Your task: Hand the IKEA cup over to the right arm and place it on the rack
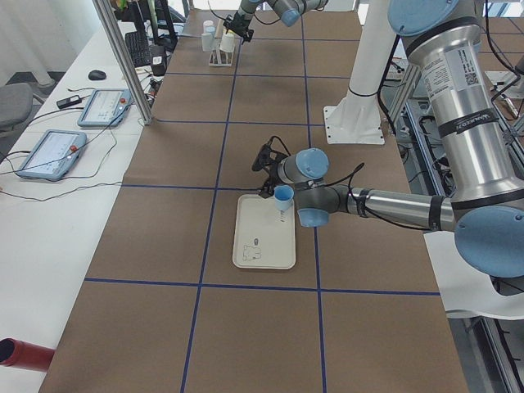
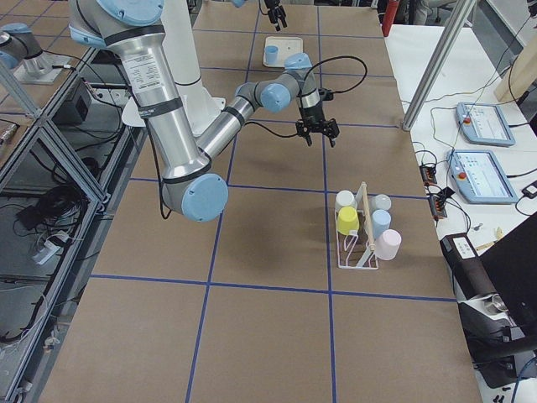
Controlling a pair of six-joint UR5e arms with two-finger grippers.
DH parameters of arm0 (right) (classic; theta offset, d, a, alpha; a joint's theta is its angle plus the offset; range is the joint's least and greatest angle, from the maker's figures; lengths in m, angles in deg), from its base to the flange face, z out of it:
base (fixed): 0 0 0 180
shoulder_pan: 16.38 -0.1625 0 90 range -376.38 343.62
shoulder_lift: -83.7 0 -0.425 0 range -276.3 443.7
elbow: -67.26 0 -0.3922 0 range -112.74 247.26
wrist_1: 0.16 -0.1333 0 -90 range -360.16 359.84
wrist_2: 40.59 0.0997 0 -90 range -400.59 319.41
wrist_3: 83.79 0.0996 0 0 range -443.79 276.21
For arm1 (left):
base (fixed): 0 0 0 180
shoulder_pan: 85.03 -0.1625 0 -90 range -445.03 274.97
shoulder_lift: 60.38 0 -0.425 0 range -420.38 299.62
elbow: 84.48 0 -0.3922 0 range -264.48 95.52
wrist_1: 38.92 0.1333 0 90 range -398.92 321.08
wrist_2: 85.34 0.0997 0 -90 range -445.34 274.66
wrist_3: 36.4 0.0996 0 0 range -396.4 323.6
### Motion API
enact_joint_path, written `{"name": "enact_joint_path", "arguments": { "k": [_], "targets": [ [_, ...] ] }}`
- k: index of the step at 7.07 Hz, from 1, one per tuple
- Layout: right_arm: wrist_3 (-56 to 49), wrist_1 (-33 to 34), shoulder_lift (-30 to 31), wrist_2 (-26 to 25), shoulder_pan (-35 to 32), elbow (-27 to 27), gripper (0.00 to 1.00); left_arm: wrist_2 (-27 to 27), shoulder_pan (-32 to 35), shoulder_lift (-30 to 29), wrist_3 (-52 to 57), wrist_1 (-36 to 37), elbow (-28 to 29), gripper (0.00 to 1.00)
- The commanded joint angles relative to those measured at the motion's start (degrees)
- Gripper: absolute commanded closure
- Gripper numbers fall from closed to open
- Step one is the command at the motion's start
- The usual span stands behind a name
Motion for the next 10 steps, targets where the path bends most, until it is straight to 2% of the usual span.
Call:
{"name": "enact_joint_path", "arguments": {
  "k": [1, 2, 4, 5, 6, 7, 10],
  "targets": [
    [9.9, -4.5, -0.1, 1.1, 3.0, -1.4, 0.01, 4.5, -6.8, -0.5, -5.6, 0.0, 1.8, 0.0],
    [10.2, -4.5, -0.1, 1.1, 3.4, -2.1, 0.01, 9.8, -12.1, -0.8, -9.8, 0.0, 3.1, 0.0],
    [10.2, -4.5, 0.0, 1.0, 3.4, -2.1, 0.01, 11.9, -15.1, -1.9, -12.7, 0.0, 4.5, 0.03],
    [10.2, -4.5, 0.0, 1.0, 3.4, -2.1, 0.01, 11.8, -15.0, -1.5, -12.7, -0.1, 4.4, 0.56],
    [10.2, -4.5, 0.0, 1.1, 3.6, -2.2, 0.01, 11.9, -15.0, -1.4, -12.7, -0.1, 4.4, 0.91],
    [10.2, -4.5, 0.0, 1.0, 3.7, -2.1, 0.01, 11.8, -14.9, -1.3, -12.8, -0.1, 4.4, 1.0],
    [10.2, -4.5, 0.1, 0.9, 3.9, -2.0, 0.01, 11.6, -10.8, -1.1, -12.3, 0.0, 4.4, 1.0]
  ]
}}
